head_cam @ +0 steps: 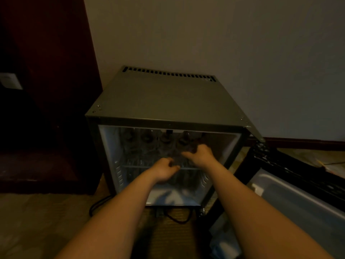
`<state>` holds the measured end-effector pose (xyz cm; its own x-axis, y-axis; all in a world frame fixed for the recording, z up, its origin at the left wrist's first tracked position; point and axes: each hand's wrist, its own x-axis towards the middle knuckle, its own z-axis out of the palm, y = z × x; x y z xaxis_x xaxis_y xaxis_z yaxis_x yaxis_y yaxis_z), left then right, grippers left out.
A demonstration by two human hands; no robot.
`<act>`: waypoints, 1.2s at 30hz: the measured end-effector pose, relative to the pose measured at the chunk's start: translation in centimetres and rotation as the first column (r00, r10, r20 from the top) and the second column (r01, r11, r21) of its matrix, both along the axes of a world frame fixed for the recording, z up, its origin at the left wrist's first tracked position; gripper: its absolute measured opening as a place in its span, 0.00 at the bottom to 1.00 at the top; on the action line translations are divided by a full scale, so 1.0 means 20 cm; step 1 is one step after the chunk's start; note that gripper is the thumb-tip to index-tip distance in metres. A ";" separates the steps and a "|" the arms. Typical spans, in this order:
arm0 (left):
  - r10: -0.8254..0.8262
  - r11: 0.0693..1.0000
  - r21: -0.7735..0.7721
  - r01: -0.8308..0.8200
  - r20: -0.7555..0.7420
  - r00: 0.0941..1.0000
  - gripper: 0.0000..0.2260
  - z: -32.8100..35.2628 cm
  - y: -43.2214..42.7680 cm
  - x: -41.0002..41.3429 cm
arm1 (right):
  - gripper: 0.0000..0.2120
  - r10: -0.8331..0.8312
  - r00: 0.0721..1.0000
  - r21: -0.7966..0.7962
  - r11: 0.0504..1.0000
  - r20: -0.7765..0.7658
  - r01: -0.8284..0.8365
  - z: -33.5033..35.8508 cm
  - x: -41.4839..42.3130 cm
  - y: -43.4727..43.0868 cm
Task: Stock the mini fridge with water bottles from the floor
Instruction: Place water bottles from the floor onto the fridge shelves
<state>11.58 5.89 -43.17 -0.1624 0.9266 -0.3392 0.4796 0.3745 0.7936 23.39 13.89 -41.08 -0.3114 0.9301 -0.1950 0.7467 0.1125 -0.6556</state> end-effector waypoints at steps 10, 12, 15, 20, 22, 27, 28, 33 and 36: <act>-0.168 0.984 -0.080 0.158 -0.138 0.976 0.16 0.18 -0.28 0.08 | 0.18 0.127 0.991 -0.079 0.989 0.046 -0.123 0.15 0.22 -0.27; -0.172 0.985 -0.055 0.166 -0.150 0.973 0.15 0.22 -0.33 0.12 | 0.17 0.148 0.988 -0.102 0.984 0.038 -0.144 0.20 0.28 -0.33; -0.185 0.983 -0.019 0.185 -0.203 0.962 0.15 0.30 -0.42 0.21 | 0.16 0.187 0.981 -0.075 0.980 0.051 -0.183 0.30 0.39 -0.45; -0.165 0.973 0.094 0.213 -0.368 0.915 0.15 0.49 -0.59 0.45 | 0.14 0.223 0.970 -0.006 0.975 0.093 -0.223 0.48 0.68 -0.68; -0.217 0.958 0.095 0.270 -0.373 0.902 0.14 0.57 -0.66 0.57 | 0.14 0.210 0.973 0.003 0.977 0.096 -0.211 0.54 0.82 -0.77; -0.347 0.898 0.140 0.416 -0.356 0.868 0.15 0.78 -0.80 0.93 | 0.15 0.140 0.980 0.012 0.990 0.142 -0.143 0.70 1.22 -1.00; -0.374 0.883 0.145 0.447 -0.358 0.855 0.15 0.81 -0.84 1.02 | 0.15 0.123 0.982 0.013 0.992 0.147 -0.126 0.72 1.31 -1.05; -0.488 0.808 0.134 0.574 -0.394 0.779 0.17 0.82 -1.00 1.44 | 0.14 0.023 0.990 0.043 0.999 0.138 -0.029 0.77 1.73 -1.30; -0.535 0.763 0.091 0.640 -0.468 0.704 0.16 0.72 -1.11 1.65 | 0.13 -0.025 0.989 0.088 0.996 0.149 0.012 0.74 1.97 -1.48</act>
